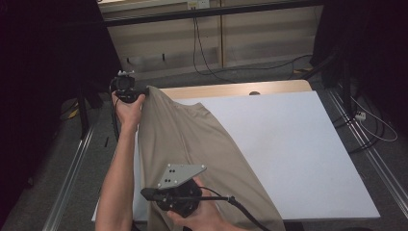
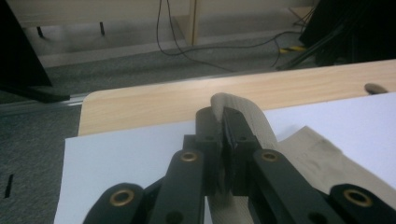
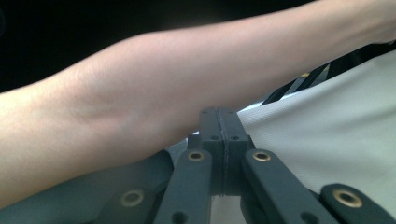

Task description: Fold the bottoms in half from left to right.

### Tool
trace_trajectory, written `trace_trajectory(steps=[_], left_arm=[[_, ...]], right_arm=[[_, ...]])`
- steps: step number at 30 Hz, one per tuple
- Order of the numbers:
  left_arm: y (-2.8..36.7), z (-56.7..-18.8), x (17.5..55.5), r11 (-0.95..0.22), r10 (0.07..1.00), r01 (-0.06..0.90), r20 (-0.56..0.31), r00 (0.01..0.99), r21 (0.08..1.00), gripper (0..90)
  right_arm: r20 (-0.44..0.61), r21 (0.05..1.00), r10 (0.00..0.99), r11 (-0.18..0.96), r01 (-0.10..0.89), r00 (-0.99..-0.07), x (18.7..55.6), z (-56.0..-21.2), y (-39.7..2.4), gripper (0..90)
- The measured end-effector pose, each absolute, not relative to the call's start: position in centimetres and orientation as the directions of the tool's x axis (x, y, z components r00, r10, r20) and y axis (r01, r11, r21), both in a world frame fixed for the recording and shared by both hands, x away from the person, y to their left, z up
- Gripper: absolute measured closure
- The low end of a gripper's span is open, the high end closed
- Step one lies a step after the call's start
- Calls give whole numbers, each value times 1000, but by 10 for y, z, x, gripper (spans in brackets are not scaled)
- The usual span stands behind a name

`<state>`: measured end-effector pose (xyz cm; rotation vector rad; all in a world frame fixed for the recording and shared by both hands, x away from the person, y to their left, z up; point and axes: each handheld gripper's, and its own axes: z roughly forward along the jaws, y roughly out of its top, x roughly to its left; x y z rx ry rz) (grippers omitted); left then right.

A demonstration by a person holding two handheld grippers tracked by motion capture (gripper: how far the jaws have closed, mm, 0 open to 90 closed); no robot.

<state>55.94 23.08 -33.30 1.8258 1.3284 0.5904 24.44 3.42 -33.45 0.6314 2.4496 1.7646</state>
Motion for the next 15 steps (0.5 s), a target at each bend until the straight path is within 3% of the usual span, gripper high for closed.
trace_trajectory(steps=[15], left_arm=[[176,-358,572,-187,912,578,-79,403,794,862]], right_arm=[[180,903,462,273,332,-868,247,-350,-16,900]])
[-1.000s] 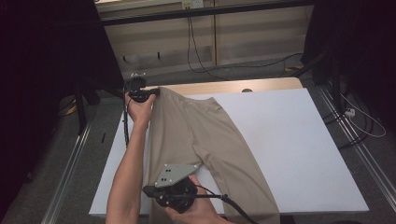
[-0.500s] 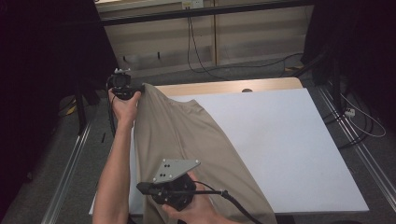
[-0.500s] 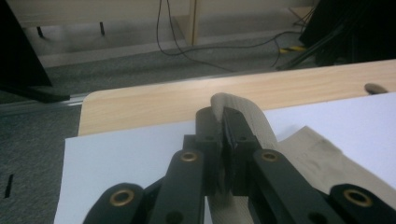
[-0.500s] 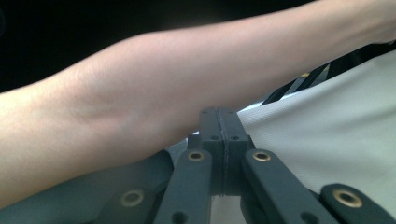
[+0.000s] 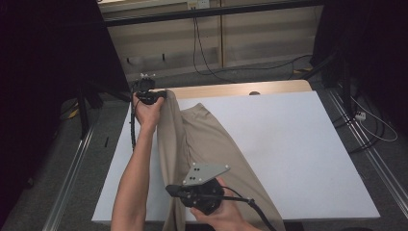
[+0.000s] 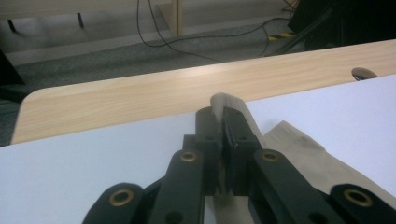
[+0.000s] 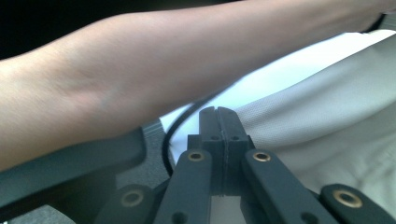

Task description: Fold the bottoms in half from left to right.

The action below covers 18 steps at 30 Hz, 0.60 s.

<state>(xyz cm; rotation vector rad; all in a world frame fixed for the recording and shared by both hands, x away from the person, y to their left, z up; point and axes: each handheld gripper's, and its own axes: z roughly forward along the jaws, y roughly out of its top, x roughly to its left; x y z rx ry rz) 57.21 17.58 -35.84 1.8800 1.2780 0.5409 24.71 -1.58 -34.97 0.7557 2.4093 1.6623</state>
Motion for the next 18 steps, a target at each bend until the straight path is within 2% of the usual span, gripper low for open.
trace_trajectory(steps=[7,18], left_arm=[[154,-374,575,-186,904,584,-96,417,790,861],[128,-389,578,-206,896,600,-97,433,773,861]], right_arm=[[222,889,505,246,386,-834,250,-363,-48,900],[227,873,579,236,428,-783,242,-380,-94,900]])
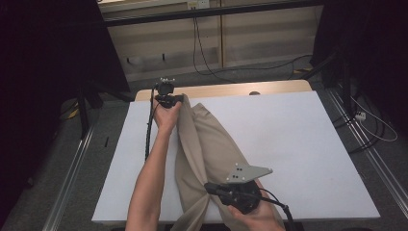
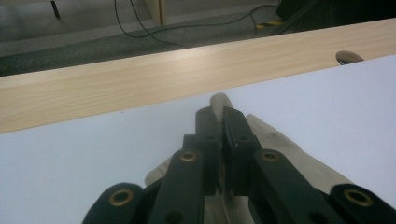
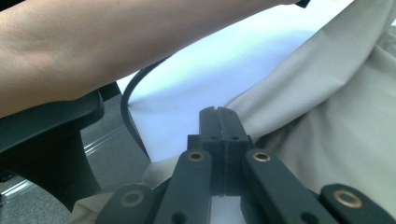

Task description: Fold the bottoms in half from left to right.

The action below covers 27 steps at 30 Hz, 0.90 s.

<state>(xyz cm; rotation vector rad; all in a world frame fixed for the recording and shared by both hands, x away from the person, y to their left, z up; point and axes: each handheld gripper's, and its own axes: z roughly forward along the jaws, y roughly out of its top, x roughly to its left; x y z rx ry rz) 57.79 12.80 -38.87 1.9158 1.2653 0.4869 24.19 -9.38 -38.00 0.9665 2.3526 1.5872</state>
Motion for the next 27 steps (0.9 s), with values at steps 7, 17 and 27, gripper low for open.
trace_trajectory(steps=[7,17,27], left_arm=[[112,-392,583,-226,894,607,-85,439,762,861],[90,-414,587,-286,899,644,-34,437,710,858],[80,-428,591,-256,905,666,-68,420,700,842]], right_arm=[[231,872,600,222,436,-766,235,-383,-116,900],[226,844,669,228,485,-708,233,-401,-151,900],[198,815,731,248,524,-653,235,-417,-180,900]])
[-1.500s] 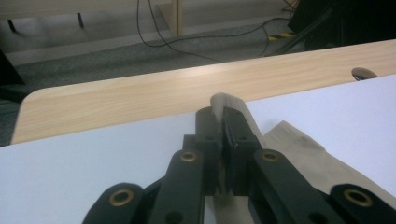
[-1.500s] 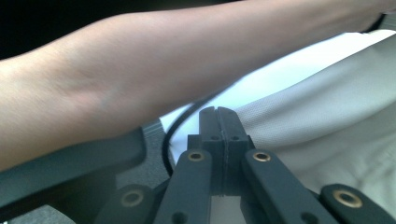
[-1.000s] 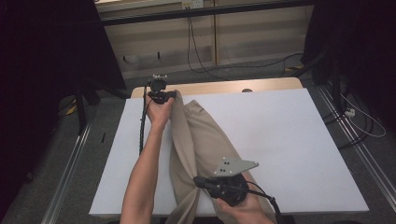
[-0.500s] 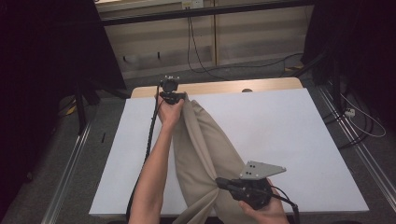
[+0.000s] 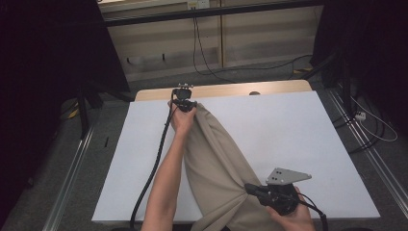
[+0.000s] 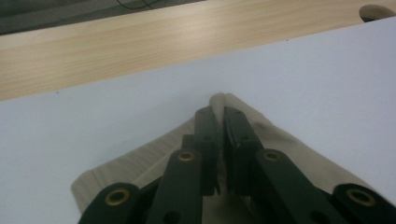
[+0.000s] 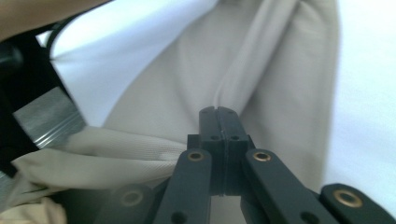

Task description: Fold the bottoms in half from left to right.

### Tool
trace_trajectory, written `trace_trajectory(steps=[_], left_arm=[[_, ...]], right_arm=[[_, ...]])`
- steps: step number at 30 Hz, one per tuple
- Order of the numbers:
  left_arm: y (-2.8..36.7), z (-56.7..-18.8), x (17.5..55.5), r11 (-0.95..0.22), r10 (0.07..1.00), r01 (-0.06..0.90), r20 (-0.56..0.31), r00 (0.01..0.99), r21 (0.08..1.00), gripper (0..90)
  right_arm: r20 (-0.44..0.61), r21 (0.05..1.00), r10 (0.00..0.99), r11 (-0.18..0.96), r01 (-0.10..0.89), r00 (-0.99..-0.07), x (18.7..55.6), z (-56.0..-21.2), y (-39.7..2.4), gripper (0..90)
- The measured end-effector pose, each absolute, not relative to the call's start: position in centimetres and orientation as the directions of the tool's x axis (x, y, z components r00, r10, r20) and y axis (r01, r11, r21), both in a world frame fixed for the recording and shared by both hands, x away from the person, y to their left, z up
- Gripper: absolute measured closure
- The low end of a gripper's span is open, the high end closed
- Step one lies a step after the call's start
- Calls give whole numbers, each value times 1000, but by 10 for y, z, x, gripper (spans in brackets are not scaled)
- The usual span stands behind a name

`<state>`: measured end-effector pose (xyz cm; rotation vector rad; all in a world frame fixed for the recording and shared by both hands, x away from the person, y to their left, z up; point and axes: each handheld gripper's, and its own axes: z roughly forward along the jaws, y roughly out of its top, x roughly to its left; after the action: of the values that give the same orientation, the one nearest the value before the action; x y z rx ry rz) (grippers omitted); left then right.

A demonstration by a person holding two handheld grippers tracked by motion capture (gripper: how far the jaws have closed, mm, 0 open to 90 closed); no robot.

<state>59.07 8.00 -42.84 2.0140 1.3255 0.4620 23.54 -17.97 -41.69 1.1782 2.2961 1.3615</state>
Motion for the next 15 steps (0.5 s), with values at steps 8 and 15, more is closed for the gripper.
trace_trajectory(steps=[8,15], left_arm=[[68,-437,593,-238,882,644,-115,457,727,708],[70,-427,583,-214,882,621,-124,454,754,405]], right_arm=[[171,776,771,278,566,-613,242,-430,-200,900],[158,746,800,288,601,-578,243,-436,-209,894]])
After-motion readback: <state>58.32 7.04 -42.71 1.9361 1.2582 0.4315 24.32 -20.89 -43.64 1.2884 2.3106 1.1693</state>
